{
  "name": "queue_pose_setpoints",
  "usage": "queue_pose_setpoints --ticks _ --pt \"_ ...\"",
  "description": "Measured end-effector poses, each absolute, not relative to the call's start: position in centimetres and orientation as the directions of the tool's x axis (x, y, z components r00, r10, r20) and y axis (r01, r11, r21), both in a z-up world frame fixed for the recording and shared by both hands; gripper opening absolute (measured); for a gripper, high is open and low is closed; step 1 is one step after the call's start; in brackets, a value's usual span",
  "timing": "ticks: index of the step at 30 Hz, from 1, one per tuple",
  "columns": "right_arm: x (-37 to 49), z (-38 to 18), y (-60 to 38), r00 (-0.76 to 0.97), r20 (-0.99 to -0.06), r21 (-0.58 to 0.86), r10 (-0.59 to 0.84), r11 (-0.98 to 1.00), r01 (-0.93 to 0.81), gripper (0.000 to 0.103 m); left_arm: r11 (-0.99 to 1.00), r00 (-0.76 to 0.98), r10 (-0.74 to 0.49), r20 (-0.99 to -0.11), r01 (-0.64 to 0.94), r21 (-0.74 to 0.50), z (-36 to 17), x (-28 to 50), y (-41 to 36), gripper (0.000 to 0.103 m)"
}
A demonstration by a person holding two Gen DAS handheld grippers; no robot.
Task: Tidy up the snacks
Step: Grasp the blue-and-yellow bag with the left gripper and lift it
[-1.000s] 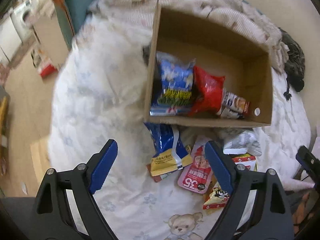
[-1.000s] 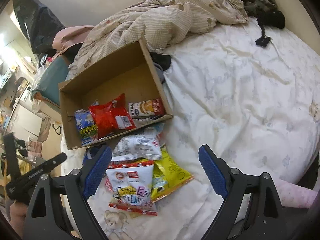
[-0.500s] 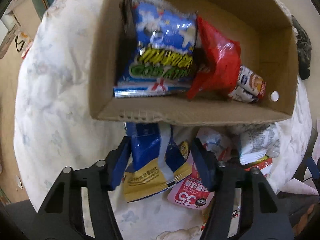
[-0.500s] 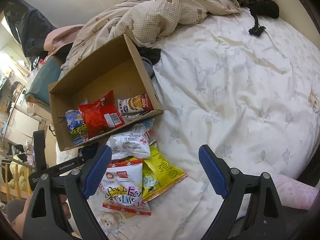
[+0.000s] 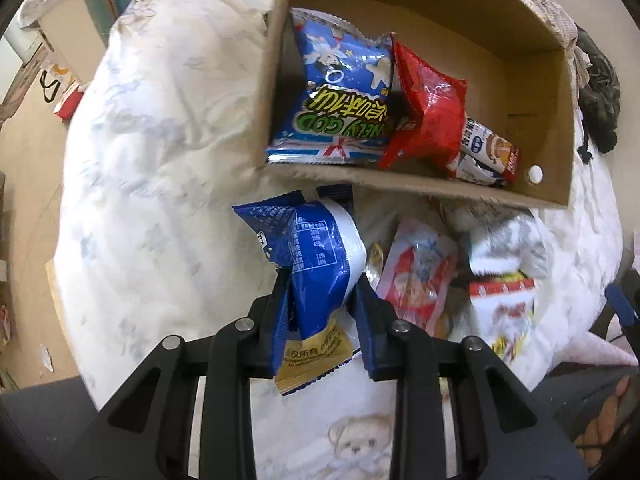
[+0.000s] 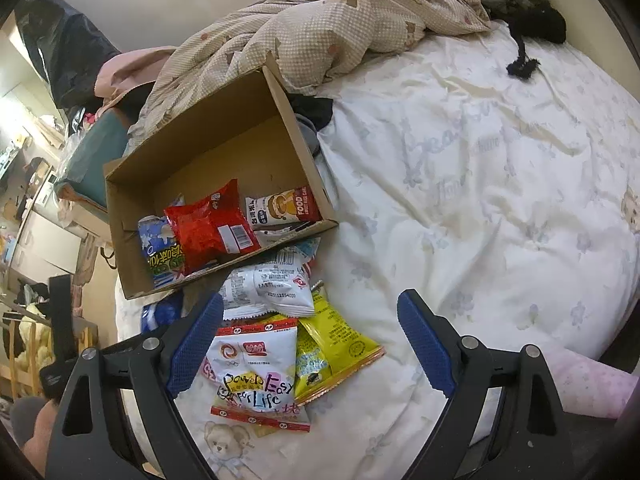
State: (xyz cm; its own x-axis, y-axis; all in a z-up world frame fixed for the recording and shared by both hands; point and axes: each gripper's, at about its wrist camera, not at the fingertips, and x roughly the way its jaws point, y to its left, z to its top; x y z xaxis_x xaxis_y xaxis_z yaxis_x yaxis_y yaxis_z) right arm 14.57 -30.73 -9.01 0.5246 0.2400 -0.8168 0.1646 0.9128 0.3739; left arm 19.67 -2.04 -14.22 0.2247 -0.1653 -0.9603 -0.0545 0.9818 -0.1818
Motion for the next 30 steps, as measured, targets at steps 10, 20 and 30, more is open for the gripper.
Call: queue_pose_setpoints --ticks 10,20,30 --pt "14.2 -8.6 -30.2 0.532 -0.812 0.363 0.240 0.922 0.138 0.091 0.977 0.303 -0.201 -0.932 -0.010 -0.214 -9.5 15.3 -1.0 0.026" --pt "14.1 -9.0 -28.9 0.506 -0.822 0.361 0.262 0.927 0.106 0.091 0.976 0.393 -0.206 -0.896 0.020 -0.215 -7.2 14.0 -0.6 0.026" --pt "14.6 -13.1 -23.6 0.339 -0.894 0.321 0.292 0.947 0.031 0.091 0.977 0.371 -0.210 -0.905 0.042 -0.210 -7.7 14.1 -2.0 0.026"
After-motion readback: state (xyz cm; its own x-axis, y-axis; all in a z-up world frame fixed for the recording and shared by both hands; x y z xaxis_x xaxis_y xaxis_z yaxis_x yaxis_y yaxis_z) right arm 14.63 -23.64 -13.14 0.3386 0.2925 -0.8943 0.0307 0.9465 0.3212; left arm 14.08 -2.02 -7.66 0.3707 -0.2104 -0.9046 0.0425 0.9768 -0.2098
